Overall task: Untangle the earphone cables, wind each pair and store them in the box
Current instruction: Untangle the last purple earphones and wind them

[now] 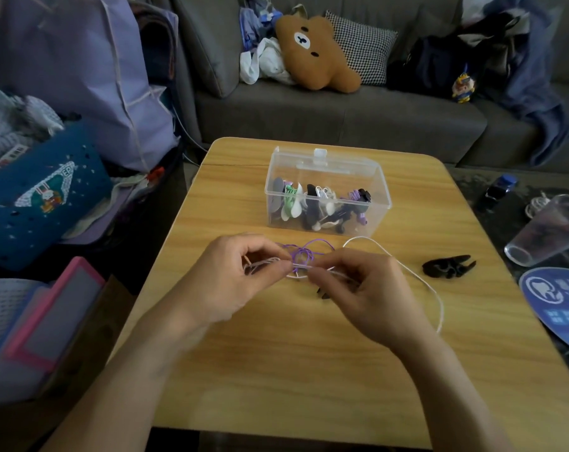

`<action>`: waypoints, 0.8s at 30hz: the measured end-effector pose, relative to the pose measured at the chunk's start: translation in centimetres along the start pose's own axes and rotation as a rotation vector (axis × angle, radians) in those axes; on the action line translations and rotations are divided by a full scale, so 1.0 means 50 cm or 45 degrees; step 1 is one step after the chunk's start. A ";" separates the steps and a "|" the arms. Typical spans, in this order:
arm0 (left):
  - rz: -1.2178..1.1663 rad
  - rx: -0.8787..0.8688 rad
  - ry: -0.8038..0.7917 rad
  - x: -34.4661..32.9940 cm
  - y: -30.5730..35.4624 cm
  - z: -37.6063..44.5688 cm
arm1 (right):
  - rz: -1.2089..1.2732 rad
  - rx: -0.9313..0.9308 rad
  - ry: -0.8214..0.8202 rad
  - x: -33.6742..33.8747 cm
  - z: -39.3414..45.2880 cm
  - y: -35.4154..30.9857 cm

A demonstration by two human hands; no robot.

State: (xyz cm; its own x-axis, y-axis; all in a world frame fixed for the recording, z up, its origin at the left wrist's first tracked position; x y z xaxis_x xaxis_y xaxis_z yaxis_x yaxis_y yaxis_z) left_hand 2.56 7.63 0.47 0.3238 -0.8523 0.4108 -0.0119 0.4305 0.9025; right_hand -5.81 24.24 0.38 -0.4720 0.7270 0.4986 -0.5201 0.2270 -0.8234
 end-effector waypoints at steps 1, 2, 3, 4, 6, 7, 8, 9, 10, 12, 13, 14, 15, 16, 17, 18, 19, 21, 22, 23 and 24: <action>0.004 0.003 -0.026 0.002 -0.001 0.000 | 0.066 -0.021 0.032 0.011 0.002 -0.001; 0.009 -0.007 -0.046 0.004 0.000 0.000 | 0.133 -0.038 0.086 0.022 0.003 -0.002; 0.013 -0.023 -0.048 0.008 0.000 0.000 | 0.187 -0.051 0.155 0.035 0.004 -0.003; 0.005 -0.032 -0.034 0.012 0.001 0.000 | 0.227 -0.058 0.222 0.047 0.004 -0.004; -0.044 -0.031 0.015 0.018 0.001 0.003 | 0.275 -0.061 0.338 0.064 0.003 -0.005; -0.064 -0.033 0.038 0.021 0.001 0.004 | 0.302 -0.068 0.382 0.069 0.003 -0.004; -0.081 -0.035 0.060 0.024 0.002 0.005 | 0.333 -0.083 0.422 0.072 0.003 -0.001; -0.077 -0.045 0.088 0.028 0.003 0.005 | 0.395 -0.108 0.463 0.077 0.003 0.001; -0.044 -0.063 0.125 0.033 0.004 0.006 | 0.497 -0.141 0.512 0.084 0.002 0.005; 0.015 -0.065 0.218 0.045 0.000 0.008 | 0.762 -0.193 0.599 0.099 0.002 0.013; -0.016 -0.041 0.274 0.052 -0.006 0.009 | 0.867 -0.212 0.628 0.107 0.002 0.016; -0.083 -0.006 0.335 0.059 -0.012 0.011 | 0.945 -0.235 0.645 0.114 0.002 0.018; -0.164 0.039 0.397 0.067 -0.019 0.012 | 1.007 -0.259 0.659 0.119 0.002 0.022; -0.249 0.091 0.450 0.073 -0.025 0.014 | 1.063 -0.281 0.671 0.121 0.002 0.025; -0.329 0.146 0.483 0.075 -0.030 0.015 | 1.115 -0.294 0.686 0.122 0.002 0.027; -0.402 0.196 0.510 0.076 -0.033 0.016 | 1.165 -0.301 0.698 0.120 0.003 0.030; -0.472 0.241 0.537 0.076 -0.035 0.017 | 1.207 -0.309 0.704 0.117 0.004 0.031; -0.636 0.322 0.592 0.073 -0.038 0.017 | 1.252 -0.338 0.709 0.108 0.006 0.031; -0.729 0.358 0.604 0.071 -0.040 0.017 | 1.268 -0.352 0.715 0.104 0.007 0.030; -0.824 0.392 0.601 0.069 -0.040 0.017 | 1.285 -0.364 0.724 0.102 0.006 0.031; -0.920 0.420 0.580 0.066 -0.041 0.017 | 1.294 -0.376 0.733 0.102 0.006 0.031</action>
State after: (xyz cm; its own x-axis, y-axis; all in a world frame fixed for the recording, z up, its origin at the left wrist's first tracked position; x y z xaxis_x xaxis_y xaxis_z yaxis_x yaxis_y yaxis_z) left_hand 2.85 3.68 0.10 0.6985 -0.6518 -0.2955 0.0916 -0.3281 0.9402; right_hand -9.22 28.11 1.70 -0.1456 0.8254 -0.5455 0.1236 -0.5319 -0.8378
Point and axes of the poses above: each hand's wrist, its own z-axis towards the middle knuckle, its own x-axis out of the back of the hand, y = z × x, the point moved 6 cm from there along z, towards the middle knuckle, and after that the axes turned 2 degrees about z, right-handed, at the moved point
